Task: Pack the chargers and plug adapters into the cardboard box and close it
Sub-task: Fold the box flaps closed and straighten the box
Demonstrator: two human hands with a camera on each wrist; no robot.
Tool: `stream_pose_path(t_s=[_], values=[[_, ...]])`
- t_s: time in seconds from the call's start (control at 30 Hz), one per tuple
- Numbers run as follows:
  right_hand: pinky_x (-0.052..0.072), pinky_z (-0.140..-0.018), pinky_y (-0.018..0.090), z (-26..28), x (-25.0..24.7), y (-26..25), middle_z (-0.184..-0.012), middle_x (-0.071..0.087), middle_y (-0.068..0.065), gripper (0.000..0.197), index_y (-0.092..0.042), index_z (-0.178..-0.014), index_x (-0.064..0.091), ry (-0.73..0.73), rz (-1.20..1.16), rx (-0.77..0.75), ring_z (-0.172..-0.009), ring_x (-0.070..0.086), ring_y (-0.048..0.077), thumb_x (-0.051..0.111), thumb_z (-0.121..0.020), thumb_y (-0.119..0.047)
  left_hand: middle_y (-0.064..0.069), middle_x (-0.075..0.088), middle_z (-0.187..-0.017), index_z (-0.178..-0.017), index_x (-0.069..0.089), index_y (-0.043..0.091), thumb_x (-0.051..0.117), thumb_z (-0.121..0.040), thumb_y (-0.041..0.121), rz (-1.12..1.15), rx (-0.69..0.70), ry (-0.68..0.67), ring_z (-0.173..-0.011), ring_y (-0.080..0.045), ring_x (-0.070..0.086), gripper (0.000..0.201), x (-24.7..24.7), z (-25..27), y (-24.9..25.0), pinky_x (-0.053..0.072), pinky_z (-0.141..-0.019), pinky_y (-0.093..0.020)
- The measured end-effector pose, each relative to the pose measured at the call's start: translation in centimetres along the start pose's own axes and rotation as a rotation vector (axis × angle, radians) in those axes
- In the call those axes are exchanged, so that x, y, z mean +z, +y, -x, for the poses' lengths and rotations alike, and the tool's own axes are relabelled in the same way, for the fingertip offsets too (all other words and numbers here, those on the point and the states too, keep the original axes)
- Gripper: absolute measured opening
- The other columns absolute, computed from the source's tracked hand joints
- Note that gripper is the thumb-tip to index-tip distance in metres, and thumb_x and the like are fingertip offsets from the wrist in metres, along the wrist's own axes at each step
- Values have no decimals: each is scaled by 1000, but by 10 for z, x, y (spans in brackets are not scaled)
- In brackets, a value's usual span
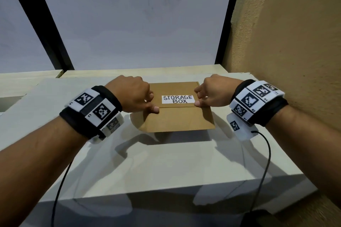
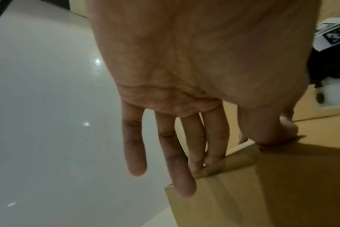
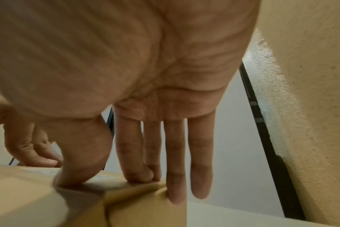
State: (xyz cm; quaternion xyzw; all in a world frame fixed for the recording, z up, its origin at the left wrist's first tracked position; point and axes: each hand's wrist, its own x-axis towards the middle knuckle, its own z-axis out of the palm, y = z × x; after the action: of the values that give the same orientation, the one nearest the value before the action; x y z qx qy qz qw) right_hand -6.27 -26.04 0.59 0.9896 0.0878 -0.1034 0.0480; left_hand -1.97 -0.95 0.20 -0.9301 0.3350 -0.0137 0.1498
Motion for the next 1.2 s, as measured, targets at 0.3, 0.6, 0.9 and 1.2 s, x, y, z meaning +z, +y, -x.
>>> stream_pose_path(t_s=[0.3, 0.6, 0.9, 1.2], values=[[53, -85, 44, -11, 3, -8, -103, 69, 6, 40, -16, -72, 64, 0, 55, 61, -93, 61, 29, 61, -84, -53, -1, 51, -72, -94, 64, 11, 45, -83, 65, -94, -22, -14, -66, -21, 53, 59, 0, 4, 27, 38, -58, -30], [53, -84, 46, -13, 17, -13, -118, 60, 2, 49, -12, -108, 61, -30, 142, 147, -97, 59, 29, 47, -88, -55, 28, 40, -141, -132, 48, 42, 42, -71, 76, 185, 23, 49, -115, -13, 52, 70, 23, 21, -4, 43, -71, -30], [52, -87, 44, -14, 17, -10, -125, 60, 4, 47, -13, -112, 64, -6, 109, 129, -102, 58, 29, 52, -87, -52, 17, 58, -128, -123, 60, 40, 55, -86, 52, 142, -29, 74, -107, -17, 55, 39, 11, 22, 18, 38, -67, -27], [44, -99, 40, 21, 1, -16, -138, 55, 6, 47, -11, -115, 66, -26, 34, 96, -117, 54, 29, 45, -95, -49, 11, 60, -128, -128, 56, 32, 59, -84, 49, 495, -122, 73, -110, -16, 57, 47, 14, 42, 18, 45, -94, -34]])
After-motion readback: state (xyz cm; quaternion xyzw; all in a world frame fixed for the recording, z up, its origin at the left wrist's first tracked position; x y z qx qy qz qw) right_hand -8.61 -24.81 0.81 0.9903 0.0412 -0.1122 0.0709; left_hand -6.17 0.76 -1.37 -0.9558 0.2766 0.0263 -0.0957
